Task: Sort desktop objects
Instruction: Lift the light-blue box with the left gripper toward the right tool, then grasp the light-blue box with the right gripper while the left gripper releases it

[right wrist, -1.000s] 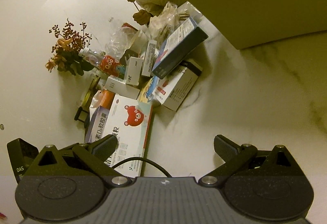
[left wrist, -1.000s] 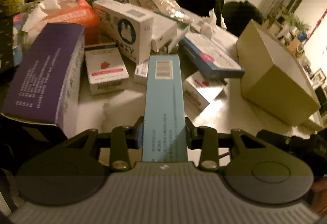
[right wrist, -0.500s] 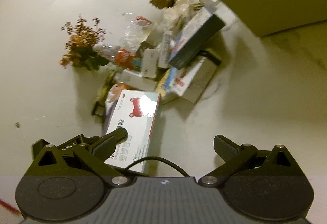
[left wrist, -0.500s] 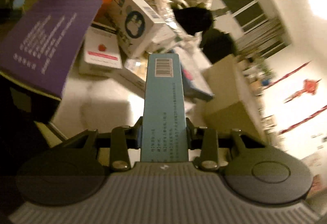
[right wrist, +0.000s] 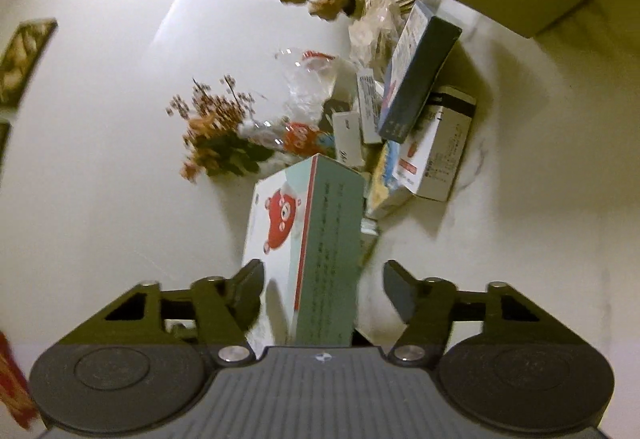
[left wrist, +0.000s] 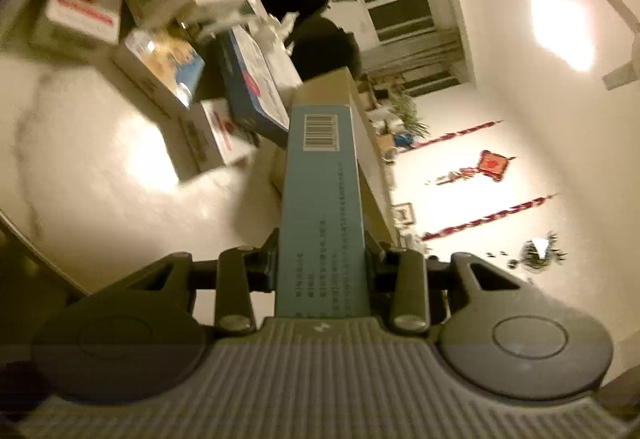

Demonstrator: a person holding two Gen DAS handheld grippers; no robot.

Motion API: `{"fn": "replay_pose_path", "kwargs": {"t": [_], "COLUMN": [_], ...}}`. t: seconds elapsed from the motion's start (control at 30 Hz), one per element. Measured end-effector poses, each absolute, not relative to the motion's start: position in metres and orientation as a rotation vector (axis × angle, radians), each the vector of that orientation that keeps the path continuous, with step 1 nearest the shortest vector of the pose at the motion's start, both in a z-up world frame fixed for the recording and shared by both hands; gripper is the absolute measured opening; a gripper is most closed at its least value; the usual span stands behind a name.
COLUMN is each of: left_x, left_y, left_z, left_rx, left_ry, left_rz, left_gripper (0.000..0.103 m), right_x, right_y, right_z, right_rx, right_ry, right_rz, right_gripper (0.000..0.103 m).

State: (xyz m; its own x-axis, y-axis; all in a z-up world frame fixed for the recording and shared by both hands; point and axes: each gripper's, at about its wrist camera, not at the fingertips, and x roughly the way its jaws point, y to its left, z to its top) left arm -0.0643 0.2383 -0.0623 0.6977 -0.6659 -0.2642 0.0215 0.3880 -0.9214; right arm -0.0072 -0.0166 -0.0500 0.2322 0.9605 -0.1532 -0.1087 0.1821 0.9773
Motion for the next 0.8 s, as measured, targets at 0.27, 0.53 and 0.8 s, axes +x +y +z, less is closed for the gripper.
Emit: {"fn": "replay_pose_path", "kwargs": {"t": [0.27, 0.53, 0.8], "left_x": [-0.058, -0.058, -0.058], "left_y": [0.229, 0.224, 0.214], "left_z": [-0.072, -0.066, -0.052], "left_rx": [-1.143, -1.05, -0.927], "left_ry": [0.712, 0.719, 0.699], "left_rz": [-0.563, -0.576, -0.585], "left_gripper": [0.036, 0.056, 0.086], "right_x": [-0.013, -0.018, -0.015], "right_y": [-0.03, -0.042, -0.059], "right_z": [-0.048, -0.038, -0.038], "right_rx": [1.161, 1.149, 1.132], "right_ry": [0.973, 0.914, 0.892], "right_rz": [0.984, 0.939, 0.856], "right_gripper": [0.051, 0.043, 0.041]}}
